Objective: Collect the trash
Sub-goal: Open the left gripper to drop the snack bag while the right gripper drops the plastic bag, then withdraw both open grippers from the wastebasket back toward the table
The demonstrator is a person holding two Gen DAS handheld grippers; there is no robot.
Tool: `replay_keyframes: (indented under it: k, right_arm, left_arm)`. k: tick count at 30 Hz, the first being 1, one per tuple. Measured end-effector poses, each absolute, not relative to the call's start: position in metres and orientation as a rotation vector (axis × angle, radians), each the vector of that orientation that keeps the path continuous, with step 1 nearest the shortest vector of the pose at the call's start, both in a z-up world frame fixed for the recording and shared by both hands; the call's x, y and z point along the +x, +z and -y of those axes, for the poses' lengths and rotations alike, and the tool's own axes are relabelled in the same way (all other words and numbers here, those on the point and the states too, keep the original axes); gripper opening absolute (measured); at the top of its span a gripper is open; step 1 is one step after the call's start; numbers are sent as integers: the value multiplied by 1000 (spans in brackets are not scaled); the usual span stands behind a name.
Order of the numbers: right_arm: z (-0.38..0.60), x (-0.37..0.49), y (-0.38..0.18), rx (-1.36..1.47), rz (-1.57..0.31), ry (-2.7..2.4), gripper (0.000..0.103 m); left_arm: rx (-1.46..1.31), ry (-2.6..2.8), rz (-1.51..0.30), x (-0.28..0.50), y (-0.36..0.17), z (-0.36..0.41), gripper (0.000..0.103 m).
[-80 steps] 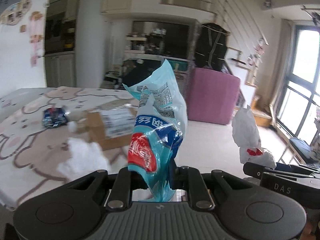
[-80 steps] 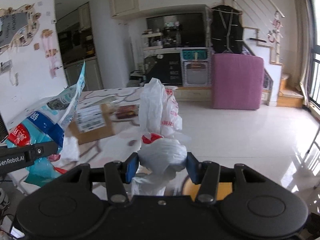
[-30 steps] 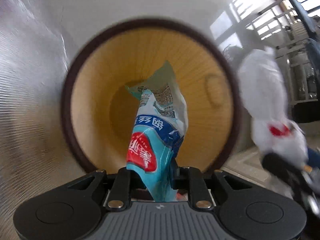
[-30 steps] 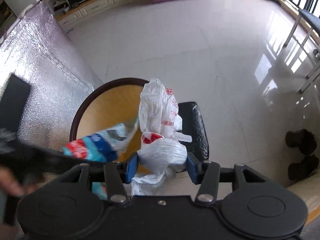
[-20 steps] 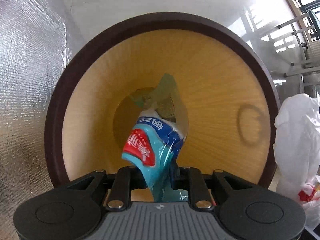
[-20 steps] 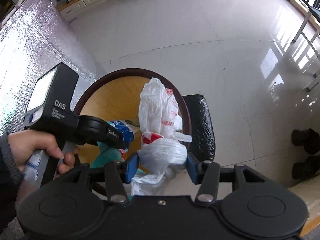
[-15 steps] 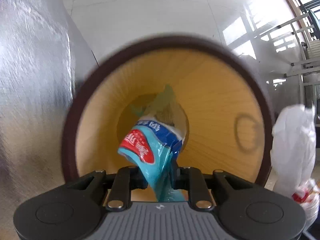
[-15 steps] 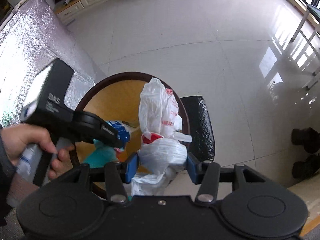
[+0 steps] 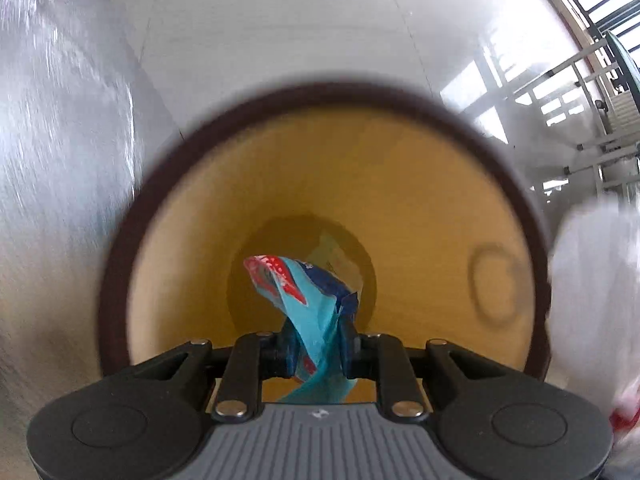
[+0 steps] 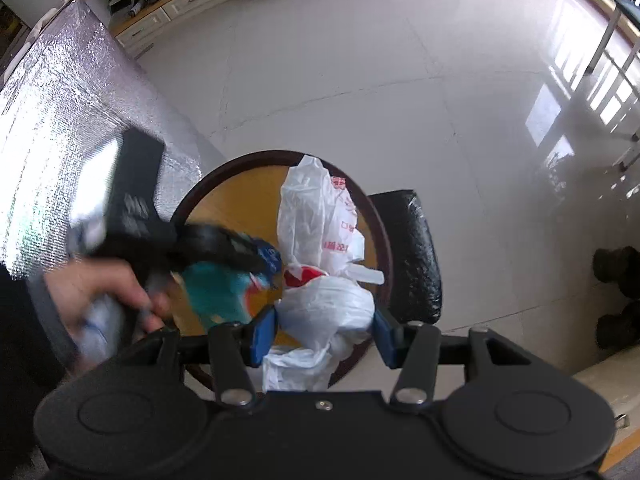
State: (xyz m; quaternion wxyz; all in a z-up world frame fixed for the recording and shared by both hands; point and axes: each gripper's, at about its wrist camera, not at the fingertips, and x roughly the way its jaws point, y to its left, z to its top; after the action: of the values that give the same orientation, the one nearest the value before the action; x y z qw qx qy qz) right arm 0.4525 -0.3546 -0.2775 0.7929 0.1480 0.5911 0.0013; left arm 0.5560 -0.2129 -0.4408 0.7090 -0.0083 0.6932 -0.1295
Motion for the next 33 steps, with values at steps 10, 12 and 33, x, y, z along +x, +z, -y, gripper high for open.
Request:
replay_keyframes:
  k: [10, 12, 33]
  right_arm:
    - [349, 499, -291, 348, -1325, 36, 52]
    - [341, 511, -295, 316, -1338, 43, 52]
    - [331, 523, -310, 252, -1419, 68, 76]
  left_arm:
    - [-133, -260, -1514, 516, -429, 188, 59]
    - [-126, -255, -1492, 510, -416, 180, 65]
    - [-100, -313, -1459, 489, -386, 168, 78]
